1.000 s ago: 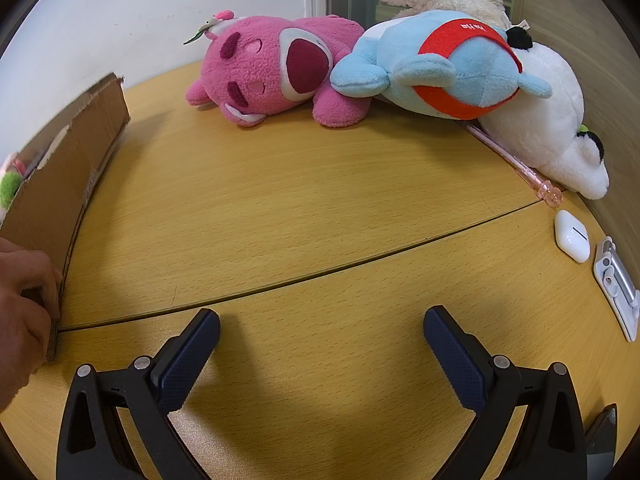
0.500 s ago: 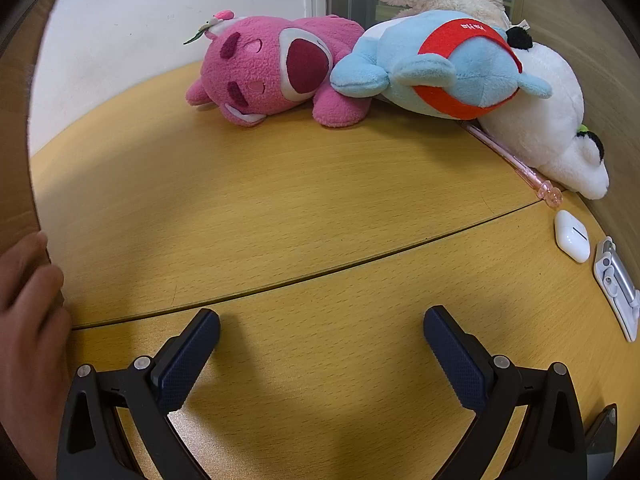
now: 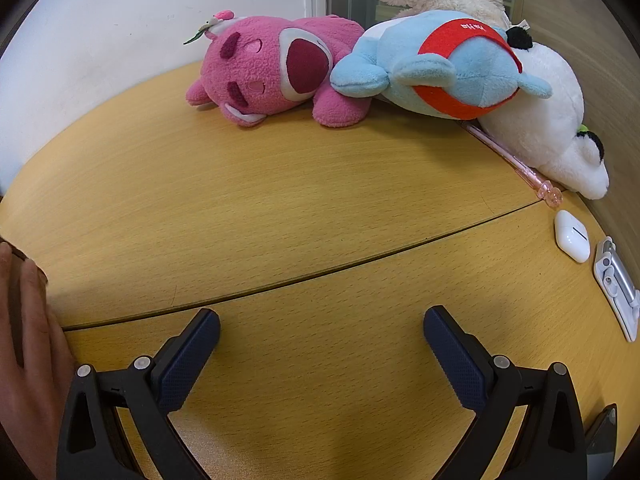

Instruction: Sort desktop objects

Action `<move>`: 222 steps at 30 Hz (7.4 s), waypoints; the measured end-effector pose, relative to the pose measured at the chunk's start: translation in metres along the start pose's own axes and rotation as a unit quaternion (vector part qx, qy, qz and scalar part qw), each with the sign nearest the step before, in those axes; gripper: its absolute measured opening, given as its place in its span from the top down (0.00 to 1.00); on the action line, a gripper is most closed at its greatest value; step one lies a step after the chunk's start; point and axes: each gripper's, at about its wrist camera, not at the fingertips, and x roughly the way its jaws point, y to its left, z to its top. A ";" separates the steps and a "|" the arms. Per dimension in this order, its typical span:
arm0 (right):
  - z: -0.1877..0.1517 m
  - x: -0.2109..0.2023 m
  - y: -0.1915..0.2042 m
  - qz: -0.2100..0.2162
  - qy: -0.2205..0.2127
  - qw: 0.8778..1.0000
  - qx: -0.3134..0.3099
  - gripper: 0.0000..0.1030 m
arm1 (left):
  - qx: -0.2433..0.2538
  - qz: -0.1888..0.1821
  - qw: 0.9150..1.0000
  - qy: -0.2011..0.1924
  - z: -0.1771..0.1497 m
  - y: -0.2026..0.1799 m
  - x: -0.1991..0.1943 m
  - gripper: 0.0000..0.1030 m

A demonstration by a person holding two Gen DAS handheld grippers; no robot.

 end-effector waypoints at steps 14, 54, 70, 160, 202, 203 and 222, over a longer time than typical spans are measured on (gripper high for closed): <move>-0.006 -0.005 0.003 0.000 0.000 1.000 0.001 0.00 | 0.000 0.000 1.000 0.001 0.000 0.000 -0.001 0.00; -0.006 0.000 -0.004 0.000 -0.001 1.000 0.001 0.00 | 0.000 0.000 1.000 0.000 0.000 -0.001 -0.001 0.00; -0.007 0.000 -0.003 0.000 -0.001 1.000 0.001 0.00 | 0.000 0.000 1.000 0.000 0.000 -0.001 0.000 0.00; 0.157 -0.260 0.427 0.323 -0.181 0.854 -0.366 0.24 | 0.068 -0.334 0.926 -0.162 0.247 -0.142 -0.179 0.28; 0.153 -0.006 0.458 0.328 0.009 0.910 -0.252 0.16 | 0.055 -0.255 0.965 -0.018 0.213 -0.153 -0.082 0.25; 0.152 -0.021 0.449 0.323 -0.003 0.911 -0.256 0.16 | 0.062 -0.252 0.965 -0.029 0.210 -0.153 -0.090 0.24; -0.014 -0.266 0.194 0.242 -0.141 0.930 -0.239 0.00 | 0.140 -0.266 0.947 -0.114 0.072 -0.178 -0.220 0.22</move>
